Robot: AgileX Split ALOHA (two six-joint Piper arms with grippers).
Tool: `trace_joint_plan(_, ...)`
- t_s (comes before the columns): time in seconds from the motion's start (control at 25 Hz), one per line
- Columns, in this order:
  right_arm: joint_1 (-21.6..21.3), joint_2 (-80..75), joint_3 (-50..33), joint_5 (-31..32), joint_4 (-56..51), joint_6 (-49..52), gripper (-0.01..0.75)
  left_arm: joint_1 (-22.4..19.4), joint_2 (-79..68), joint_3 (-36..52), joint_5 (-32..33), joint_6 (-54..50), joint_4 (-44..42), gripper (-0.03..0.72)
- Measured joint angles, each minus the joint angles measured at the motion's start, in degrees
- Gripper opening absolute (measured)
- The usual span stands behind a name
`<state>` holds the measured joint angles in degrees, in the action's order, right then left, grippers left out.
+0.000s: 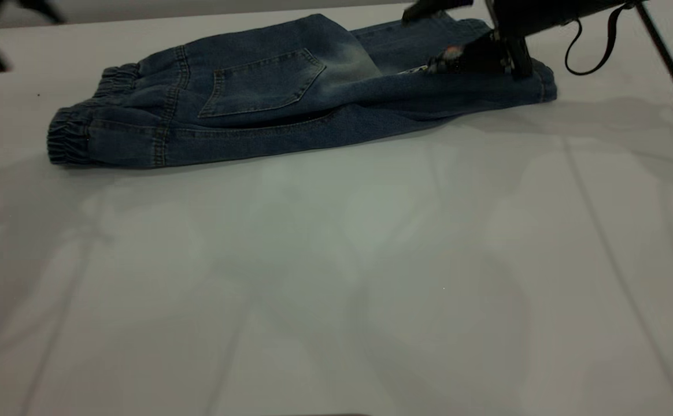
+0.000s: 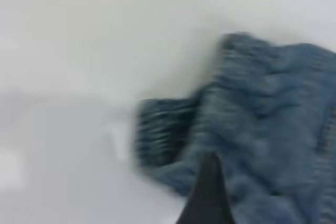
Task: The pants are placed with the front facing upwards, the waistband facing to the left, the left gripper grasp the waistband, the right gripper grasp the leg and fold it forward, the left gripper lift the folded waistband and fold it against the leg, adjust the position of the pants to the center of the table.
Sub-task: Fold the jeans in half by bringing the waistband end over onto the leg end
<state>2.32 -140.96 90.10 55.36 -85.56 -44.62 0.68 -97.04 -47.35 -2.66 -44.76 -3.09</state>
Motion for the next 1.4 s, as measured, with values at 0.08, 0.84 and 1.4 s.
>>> trace_joint_plan(0.08,1.61,0.05,0.0,-1.77,2.81,0.09,0.453,-2.24,0.4,0.0,5.17,-0.73,-0.06,0.533)
trace_joint_plan(0.84,4.58,0.05,0.0,-4.61,5.48,0.34,0.454,-4.84,0.4,-1.37,25.84,33.62,31.07,0.533)
trace_joint_plan(1.4,4.58,0.05,0.0,-3.93,5.48,0.34,0.454,-19.93,-0.6,-1.61,30.61,57.31,58.23,0.533)
